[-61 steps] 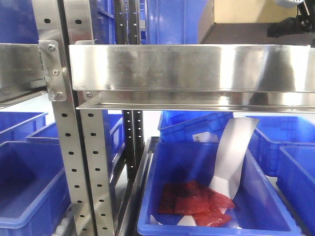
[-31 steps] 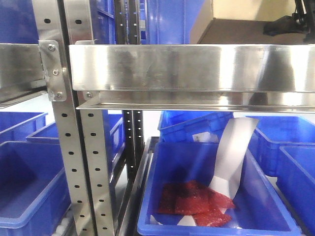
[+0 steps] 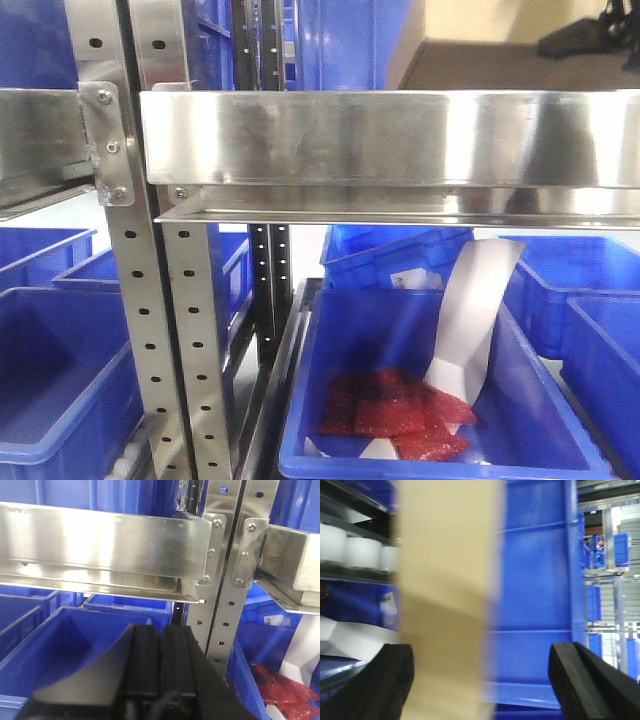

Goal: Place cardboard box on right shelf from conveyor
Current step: 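Lower the box flat onto the shelf rollers with the right gripper, then open the right gripper and withdraw it from the placed box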

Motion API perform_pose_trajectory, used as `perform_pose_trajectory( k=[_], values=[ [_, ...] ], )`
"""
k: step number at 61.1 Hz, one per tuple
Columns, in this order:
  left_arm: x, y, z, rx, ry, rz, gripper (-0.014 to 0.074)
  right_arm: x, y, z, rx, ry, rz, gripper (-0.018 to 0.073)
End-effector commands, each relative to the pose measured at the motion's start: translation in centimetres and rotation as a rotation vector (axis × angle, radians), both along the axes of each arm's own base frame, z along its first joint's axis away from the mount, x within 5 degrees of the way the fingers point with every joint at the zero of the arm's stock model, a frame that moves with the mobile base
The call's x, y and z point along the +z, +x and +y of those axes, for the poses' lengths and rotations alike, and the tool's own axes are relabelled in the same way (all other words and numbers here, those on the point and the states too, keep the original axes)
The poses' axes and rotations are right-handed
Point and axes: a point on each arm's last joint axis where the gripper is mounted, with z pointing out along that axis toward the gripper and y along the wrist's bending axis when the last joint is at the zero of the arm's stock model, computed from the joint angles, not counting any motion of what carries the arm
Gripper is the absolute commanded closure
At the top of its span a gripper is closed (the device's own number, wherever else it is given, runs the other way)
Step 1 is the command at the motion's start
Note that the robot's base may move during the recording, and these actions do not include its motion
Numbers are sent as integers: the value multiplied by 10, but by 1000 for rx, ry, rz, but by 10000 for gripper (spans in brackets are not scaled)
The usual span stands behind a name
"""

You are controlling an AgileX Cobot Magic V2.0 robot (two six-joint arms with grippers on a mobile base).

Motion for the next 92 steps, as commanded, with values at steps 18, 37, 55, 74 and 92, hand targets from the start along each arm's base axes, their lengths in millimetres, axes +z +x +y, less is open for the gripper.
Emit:
perform_pose_trajectory(
  k=[18, 37, 55, 74, 92],
  values=[
    [9, -1, 0, 3, -16, -91, 715, 34, -50, -1, 27, 78, -131, -64],
    [9, -1, 0, 3, -16, -91, 715, 80, -97, -29, -321, 835, -135, 475],
    [9, -1, 0, 3, -16, -91, 715, 53, -137, -36, -390, 1243, -18, 503],
    [9, -1, 0, 3, -16, -91, 715, -20, -193, -40, -211, 1532, -127, 503],
    [9, -1, 0, 3, -16, -91, 715, -58, -220, -42, -179, 1539, -160, 503]
  ],
)
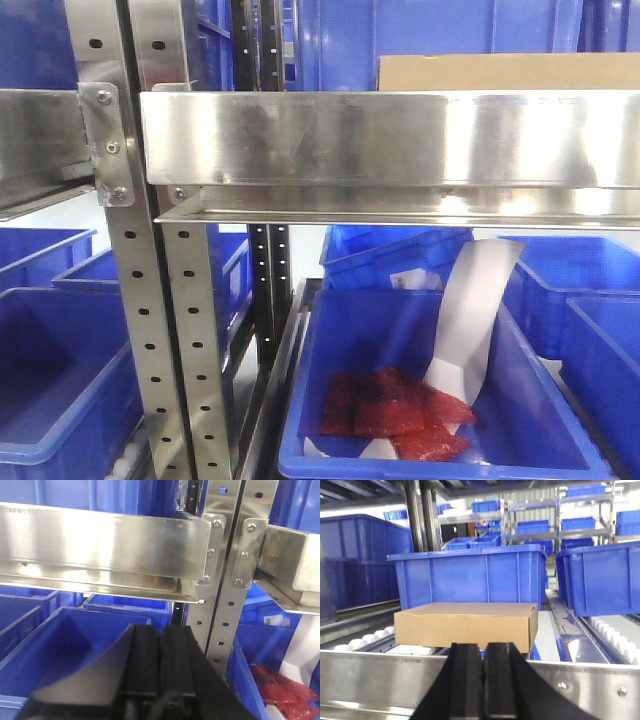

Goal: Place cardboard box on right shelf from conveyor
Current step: 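Open the right gripper and withdraw it from the placed box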

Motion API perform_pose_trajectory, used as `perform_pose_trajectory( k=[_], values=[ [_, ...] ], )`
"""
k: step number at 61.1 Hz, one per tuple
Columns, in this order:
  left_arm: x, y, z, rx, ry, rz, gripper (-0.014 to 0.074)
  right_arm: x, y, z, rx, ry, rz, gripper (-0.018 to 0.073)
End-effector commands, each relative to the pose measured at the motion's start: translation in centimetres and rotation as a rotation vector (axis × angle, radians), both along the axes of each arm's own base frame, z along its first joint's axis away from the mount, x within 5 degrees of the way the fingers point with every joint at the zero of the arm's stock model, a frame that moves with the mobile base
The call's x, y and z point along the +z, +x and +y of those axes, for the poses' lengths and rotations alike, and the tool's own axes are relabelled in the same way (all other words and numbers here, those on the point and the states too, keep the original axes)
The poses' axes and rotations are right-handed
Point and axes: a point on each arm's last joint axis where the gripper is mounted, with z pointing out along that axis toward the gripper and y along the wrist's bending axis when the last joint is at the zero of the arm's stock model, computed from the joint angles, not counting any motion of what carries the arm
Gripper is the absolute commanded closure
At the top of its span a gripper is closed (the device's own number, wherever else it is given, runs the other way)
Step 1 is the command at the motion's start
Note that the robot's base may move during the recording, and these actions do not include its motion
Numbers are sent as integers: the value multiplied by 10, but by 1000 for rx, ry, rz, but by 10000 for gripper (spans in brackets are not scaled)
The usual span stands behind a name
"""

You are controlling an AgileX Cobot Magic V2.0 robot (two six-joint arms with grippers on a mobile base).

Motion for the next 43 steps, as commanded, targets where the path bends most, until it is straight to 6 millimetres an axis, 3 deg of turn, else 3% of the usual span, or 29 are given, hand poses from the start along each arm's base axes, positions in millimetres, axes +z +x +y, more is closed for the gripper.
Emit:
perform_pose_trajectory(
  k=[1, 21, 31, 43],
  values=[
    [9, -1, 0, 3, -16, -91, 715, 14, -4, 0, 3, 11, -121, 503],
    [9, -1, 0, 3, -16, -91, 715, 9, -3, 0, 2, 8, -93, 503],
    [9, -1, 0, 3, -16, -91, 715, -12, -3, 0, -3, -3, 15, 503],
    [9, -1, 0, 3, -16, -91, 715, -21, -24, -3, -26, -52, 5, 503]
  ],
)
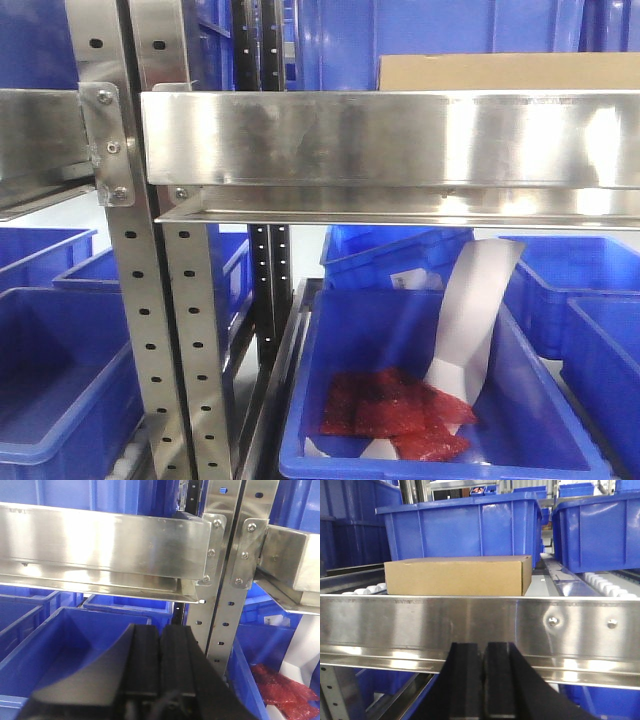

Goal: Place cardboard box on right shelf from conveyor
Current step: 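Open the right gripper and withdraw it from the placed box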

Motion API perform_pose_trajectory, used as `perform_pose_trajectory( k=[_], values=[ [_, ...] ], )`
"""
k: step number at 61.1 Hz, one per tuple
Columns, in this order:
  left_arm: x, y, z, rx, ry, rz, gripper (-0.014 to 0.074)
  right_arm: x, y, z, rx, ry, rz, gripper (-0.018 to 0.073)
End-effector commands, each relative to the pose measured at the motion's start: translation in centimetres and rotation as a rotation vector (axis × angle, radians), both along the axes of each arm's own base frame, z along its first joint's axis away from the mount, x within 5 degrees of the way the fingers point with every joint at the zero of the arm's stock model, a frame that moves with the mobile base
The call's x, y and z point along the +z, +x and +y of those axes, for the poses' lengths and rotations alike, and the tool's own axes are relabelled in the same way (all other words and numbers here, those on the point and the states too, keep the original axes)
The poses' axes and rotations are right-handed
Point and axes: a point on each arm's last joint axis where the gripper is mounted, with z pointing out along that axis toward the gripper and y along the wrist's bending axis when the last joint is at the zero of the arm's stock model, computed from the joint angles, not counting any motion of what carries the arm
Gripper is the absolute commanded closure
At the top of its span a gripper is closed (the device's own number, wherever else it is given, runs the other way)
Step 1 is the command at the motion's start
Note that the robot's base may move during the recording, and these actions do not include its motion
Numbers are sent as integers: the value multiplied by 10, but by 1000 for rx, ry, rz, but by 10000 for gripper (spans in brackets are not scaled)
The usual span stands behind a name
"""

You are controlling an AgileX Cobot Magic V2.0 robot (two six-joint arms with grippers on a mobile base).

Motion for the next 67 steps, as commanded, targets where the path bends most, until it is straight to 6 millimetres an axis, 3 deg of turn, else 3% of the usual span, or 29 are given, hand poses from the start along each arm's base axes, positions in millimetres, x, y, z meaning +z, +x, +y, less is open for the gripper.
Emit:
perform_pose_trajectory(
  k=[1, 14, 67],
  values=[
    [9, -1, 0, 3, -16, -91, 715, 10, -10, -1, -12, -39, -74, 503],
    [9, -1, 0, 3, -16, -91, 715, -8, -6, 0, 8, 13, 53, 503],
    [9, -1, 0, 3, -16, -91, 715, -5, -7, -1, 1, -27, 11, 503]
  ],
)
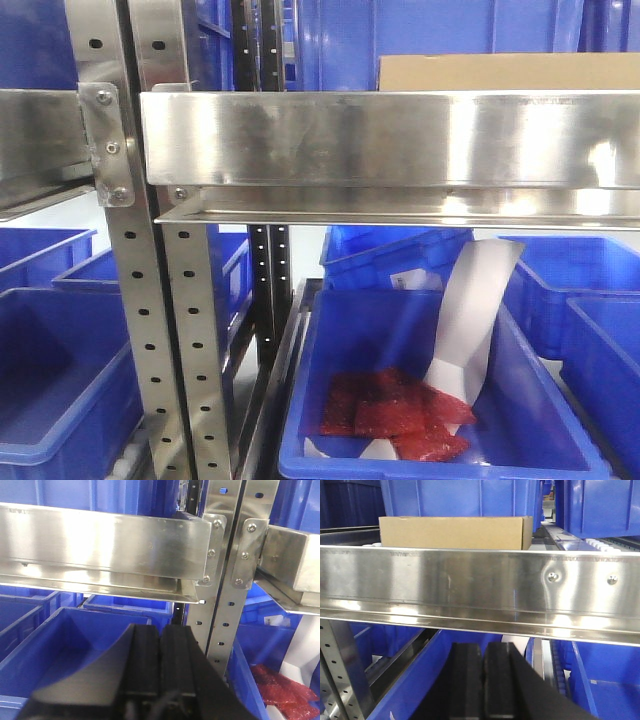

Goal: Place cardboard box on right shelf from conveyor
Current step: 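Open the right gripper and withdraw it from the placed box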

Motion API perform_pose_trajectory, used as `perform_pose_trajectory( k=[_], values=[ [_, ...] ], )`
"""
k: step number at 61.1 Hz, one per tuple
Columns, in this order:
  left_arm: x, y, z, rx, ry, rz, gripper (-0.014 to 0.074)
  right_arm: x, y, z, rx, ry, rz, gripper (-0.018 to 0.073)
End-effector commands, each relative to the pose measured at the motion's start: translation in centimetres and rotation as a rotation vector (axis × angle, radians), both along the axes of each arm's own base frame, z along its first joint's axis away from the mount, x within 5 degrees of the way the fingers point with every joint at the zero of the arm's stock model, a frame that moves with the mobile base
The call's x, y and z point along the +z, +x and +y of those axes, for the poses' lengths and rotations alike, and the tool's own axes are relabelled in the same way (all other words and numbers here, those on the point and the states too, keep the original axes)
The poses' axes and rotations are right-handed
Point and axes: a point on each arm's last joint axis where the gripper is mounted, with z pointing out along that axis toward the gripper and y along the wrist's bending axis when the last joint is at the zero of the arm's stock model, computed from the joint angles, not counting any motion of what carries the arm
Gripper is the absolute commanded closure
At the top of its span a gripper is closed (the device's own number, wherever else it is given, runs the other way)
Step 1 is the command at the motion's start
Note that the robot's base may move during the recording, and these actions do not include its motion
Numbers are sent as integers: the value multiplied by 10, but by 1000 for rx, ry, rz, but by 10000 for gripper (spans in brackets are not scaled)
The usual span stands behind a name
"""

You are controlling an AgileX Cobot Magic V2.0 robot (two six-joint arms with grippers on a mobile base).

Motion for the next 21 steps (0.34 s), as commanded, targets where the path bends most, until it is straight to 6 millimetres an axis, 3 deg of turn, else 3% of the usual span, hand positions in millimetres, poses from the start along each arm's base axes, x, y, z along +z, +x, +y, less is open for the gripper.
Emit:
perform_pose_trajectory(
  k=[1, 21],
  values=[
    [9, -1, 0, 3, -16, -91, 715, 11, -2, -1, -4, 4, -114, 503],
    [9, -1, 0, 3, -16, -91, 715, 11, -2, -1, -4, 4, -114, 503]
  ],
)
